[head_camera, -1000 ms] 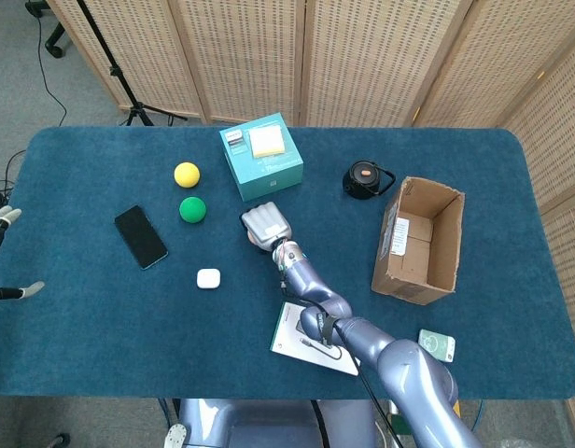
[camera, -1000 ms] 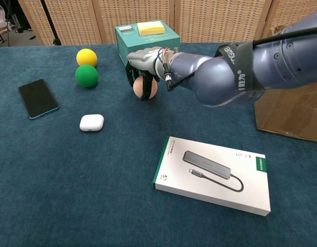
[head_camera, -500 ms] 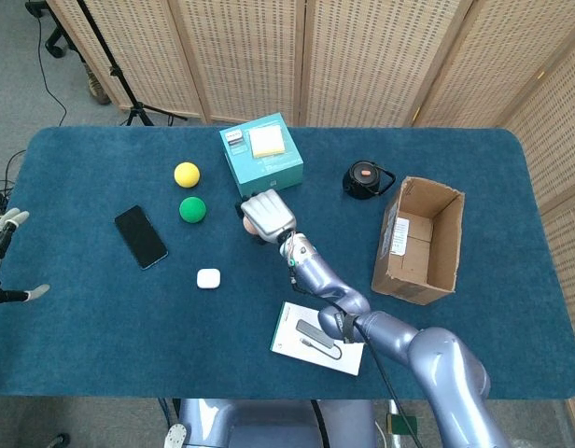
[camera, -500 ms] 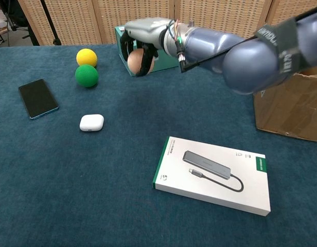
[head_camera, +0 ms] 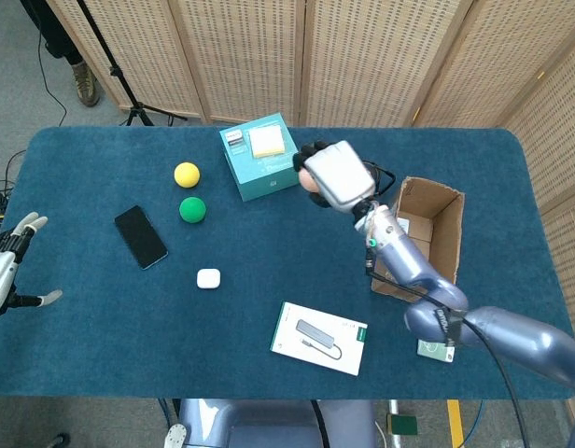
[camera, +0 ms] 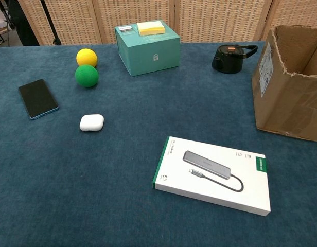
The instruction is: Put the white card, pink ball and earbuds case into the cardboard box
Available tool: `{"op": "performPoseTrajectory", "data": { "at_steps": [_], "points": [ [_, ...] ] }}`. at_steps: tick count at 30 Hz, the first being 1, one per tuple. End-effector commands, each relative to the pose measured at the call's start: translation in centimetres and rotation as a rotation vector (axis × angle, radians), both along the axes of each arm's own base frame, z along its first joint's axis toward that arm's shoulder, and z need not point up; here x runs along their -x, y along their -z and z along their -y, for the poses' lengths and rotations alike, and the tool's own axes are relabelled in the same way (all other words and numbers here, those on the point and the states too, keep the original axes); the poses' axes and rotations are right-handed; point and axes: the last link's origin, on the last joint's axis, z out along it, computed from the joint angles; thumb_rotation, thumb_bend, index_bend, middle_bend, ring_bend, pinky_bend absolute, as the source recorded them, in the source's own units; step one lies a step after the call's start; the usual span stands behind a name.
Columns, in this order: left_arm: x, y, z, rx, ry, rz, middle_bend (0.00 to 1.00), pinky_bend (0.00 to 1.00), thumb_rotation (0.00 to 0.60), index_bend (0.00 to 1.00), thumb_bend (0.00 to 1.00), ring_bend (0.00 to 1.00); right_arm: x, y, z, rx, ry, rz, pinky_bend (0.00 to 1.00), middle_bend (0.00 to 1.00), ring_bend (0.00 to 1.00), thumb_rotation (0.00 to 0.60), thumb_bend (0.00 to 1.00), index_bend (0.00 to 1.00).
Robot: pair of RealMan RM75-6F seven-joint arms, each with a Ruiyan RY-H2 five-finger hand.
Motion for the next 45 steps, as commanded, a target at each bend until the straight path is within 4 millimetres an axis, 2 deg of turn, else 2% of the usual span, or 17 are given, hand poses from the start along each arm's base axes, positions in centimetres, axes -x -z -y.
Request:
{"op": "performPoseTrajectory", "data": {
  "at_steps": [1,2,6,12,20,24,26,28,30,31,33,36,39,42,45],
  "points": [
    [-0.4,-0.1,0.0,-0.009,0.012,0.003,0.0,0.0,0.6,0.0,0.0,0.0,5.4,-3.7,-2.1,0.04,0.071,-0.073,0.59,0.52,0.45,0.6,0.52,0.54],
    [-0.5,-0.2,0.0,-0.012,0.015,0.005,0.0,0.0,0.6,0.0,0.0,0.0,6.8,-4.3,-2.5,0.041,0.088,-0.095,0.59,0.52,0.45,0.6,0.52,0.54],
    [-0.8,-0.3,0.1,-0.014,0.024,0.008,0.0,0.0,0.6,0.0,0.0,0.0,10.2,-5.2,-3.8,0.036,0.127,-0.121,0.59,0.52,0.45,0.6,0.52,0.54],
    [-1.0,-0.4,0.1,-0.014,0.031,0.008,0.0,0.0,0.6,0.0,0.0,0.0,15.0,-5.7,-5.5,0.017,0.188,-0.136,0.59,0.52,0.45,0.6,0.52,0.54],
    [-1.2,-0.4,0.4,-0.019,0.039,0.007,0.0,0.0,0.6,0.0,0.0,0.0,18.4,-4.3,-5.7,-0.019,0.261,-0.132,0.59,0.52,0.45,0.6,0.52,0.54],
    [-1.2,-0.4,0.4,-0.018,0.037,0.007,0.0,0.0,0.6,0.0,0.0,0.0,19.1,-3.4,-5.7,-0.031,0.274,-0.134,0.59,0.51,0.45,0.6,0.52,0.54],
    [-1.2,-0.5,0.5,-0.019,0.037,0.007,0.0,0.0,0.6,0.0,0.0,0.0,19.7,-3.0,-5.6,-0.036,0.288,-0.145,0.59,0.44,0.43,0.6,0.48,0.49],
    [-1.2,-0.6,0.5,-0.024,0.037,0.007,0.0,0.0,0.6,0.0,0.0,0.0,20.3,-2.7,-5.6,-0.058,0.318,-0.16,0.55,0.28,0.32,0.6,0.37,0.32],
    [-1.1,-0.6,0.5,-0.026,0.036,0.006,0.0,0.0,0.6,0.0,0.0,0.0,20.4,-2.8,-5.6,-0.061,0.33,-0.158,0.4,0.08,0.12,0.6,0.17,0.11],
    [-1.1,-0.6,0.5,-0.025,0.035,0.005,0.0,0.0,0.6,0.0,0.0,0.0,20.4,-2.9,-5.7,-0.057,0.33,-0.147,0.34,0.02,0.05,0.6,0.09,0.05],
    [-1.1,-0.6,0.5,-0.024,0.035,0.004,0.0,0.0,0.6,0.0,0.0,0.0,20.3,-3.1,-5.7,-0.052,0.328,-0.133,0.27,0.0,0.0,0.6,0.01,0.01],
    [-1.1,-0.4,0.5,-0.021,0.036,-0.002,0.0,0.0,0.6,0.0,0.0,0.0,19.7,-3.7,-6.0,-0.032,0.312,-0.094,0.22,0.0,0.0,0.6,0.0,0.0],
    [-1.2,-0.2,0.4,-0.017,0.038,-0.009,0.0,0.0,0.6,0.0,0.0,0.0,19.0,-4.9,-6.6,0.004,0.286,-0.078,0.22,0.0,0.0,0.6,0.0,0.0],
    [-1.1,0.3,0.4,-0.001,0.041,-0.026,0.0,0.0,0.6,0.0,0.0,0.0,18.4,-6.8,-8.0,0.056,0.254,-0.043,0.22,0.0,0.0,0.6,0.0,0.0],
    [-1.1,1.1,0.1,0.023,0.046,-0.049,0.0,0.0,0.6,0.0,0.0,0.0,18.7,-8.4,-9.9,0.093,0.248,-0.029,0.22,0.0,0.0,0.6,0.0,0.0]
  ]
}}
